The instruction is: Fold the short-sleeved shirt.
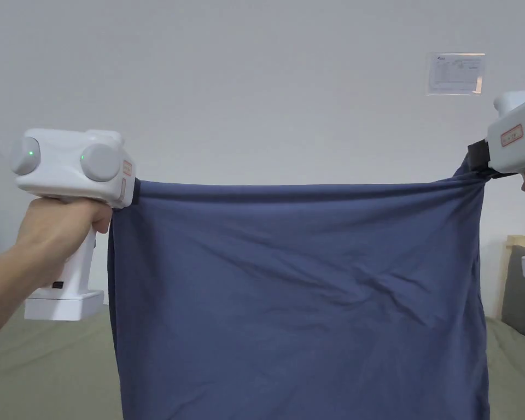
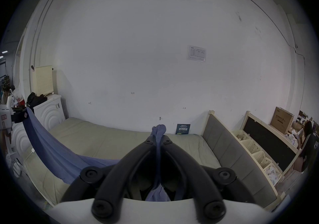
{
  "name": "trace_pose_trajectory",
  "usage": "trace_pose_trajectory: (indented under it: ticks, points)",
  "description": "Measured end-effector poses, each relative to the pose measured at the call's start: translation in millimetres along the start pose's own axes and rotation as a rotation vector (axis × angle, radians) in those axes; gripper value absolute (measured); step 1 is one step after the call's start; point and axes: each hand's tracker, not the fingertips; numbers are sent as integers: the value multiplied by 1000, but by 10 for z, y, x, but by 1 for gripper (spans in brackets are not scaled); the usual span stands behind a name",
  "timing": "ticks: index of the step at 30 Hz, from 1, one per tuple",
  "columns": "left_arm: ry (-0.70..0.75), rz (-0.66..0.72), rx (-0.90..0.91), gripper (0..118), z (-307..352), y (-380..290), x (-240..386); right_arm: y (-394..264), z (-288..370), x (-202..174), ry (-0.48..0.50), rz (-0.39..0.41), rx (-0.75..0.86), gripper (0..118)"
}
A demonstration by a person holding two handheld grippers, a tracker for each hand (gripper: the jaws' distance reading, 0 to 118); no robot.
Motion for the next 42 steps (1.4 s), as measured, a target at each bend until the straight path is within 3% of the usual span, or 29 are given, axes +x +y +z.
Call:
trace_pose_trajectory:
  ticks: [19, 27, 34, 38, 42]
  points:
    - [102, 23, -23, 0, -1211, 339, 411, 506, -1265, -154, -33, 24, 53, 4]
    - [123, 19, -7, 0, -1848, 361, 673, 410, -1730, -142, -72, 17, 37, 4]
    - [134, -47, -101, 0, -2139, -222, 957, -182, -2044, -176, -56, 30, -45, 4]
    - [129, -59, -162, 0, -2332, -752, 1017, -801, -2145, -200, -23, 0, -128, 4]
    - [88, -61, -236, 0, -2534, -1405, 990, -1523, -2238, -233, -2, 39, -206, 4]
